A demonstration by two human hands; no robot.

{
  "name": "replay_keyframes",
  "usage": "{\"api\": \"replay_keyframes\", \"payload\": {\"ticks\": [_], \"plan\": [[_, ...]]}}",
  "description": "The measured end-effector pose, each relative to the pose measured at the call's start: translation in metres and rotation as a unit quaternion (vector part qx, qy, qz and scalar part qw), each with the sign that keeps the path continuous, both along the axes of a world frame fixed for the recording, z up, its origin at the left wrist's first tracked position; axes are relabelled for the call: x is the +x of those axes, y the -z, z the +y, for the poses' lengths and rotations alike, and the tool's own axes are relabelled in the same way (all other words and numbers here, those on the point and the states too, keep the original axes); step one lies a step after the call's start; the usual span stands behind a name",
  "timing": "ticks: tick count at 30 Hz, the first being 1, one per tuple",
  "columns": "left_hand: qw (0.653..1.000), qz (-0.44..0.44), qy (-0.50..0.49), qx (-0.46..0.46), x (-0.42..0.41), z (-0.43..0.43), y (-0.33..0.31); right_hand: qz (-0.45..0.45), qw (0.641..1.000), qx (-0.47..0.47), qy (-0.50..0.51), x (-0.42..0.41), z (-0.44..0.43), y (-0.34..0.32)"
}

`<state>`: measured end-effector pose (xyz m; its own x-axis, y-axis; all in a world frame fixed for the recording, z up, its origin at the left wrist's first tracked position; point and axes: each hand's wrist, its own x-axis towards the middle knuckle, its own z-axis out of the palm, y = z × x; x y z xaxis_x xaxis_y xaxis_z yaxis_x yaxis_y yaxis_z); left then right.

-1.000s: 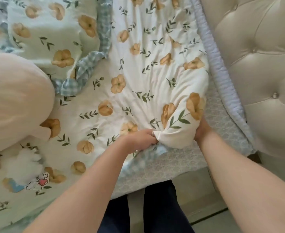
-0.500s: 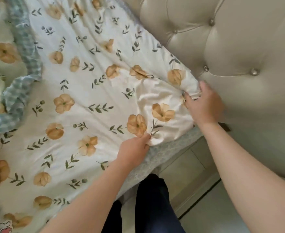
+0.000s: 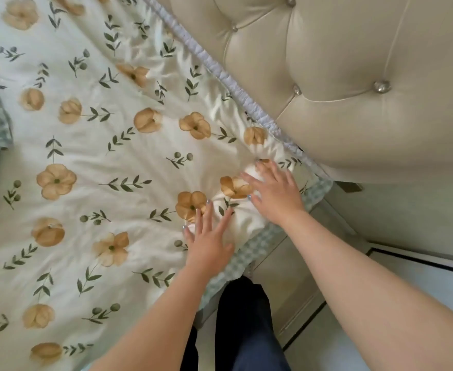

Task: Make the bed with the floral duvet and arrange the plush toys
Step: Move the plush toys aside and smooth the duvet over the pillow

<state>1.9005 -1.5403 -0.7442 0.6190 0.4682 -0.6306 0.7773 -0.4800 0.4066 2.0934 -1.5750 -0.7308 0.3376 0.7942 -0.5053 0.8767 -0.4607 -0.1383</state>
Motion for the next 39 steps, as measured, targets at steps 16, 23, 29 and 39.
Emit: {"api": "replay_keyframes", "payload": {"ticks": [16,23,29,39], "plan": [[0.979,-0.125,-0.149,0.068,0.024,0.079,-0.016,0.066,0.976,0.163,0.13,0.018,0.086,-0.012],[0.99,-0.083,-0.091,0.07,0.05,0.13,-0.002,0.123,0.958,0.161,0.205,0.043,0.198,0.015],[0.994,-0.082,-0.066,0.0,0.068,0.141,0.015,0.311,0.869,0.1,0.373,0.061,0.233,0.037],[0.997,-0.061,0.011,-0.041,0.062,0.108,0.009,0.25,0.596,0.317,0.695,0.043,0.234,0.042]]}}
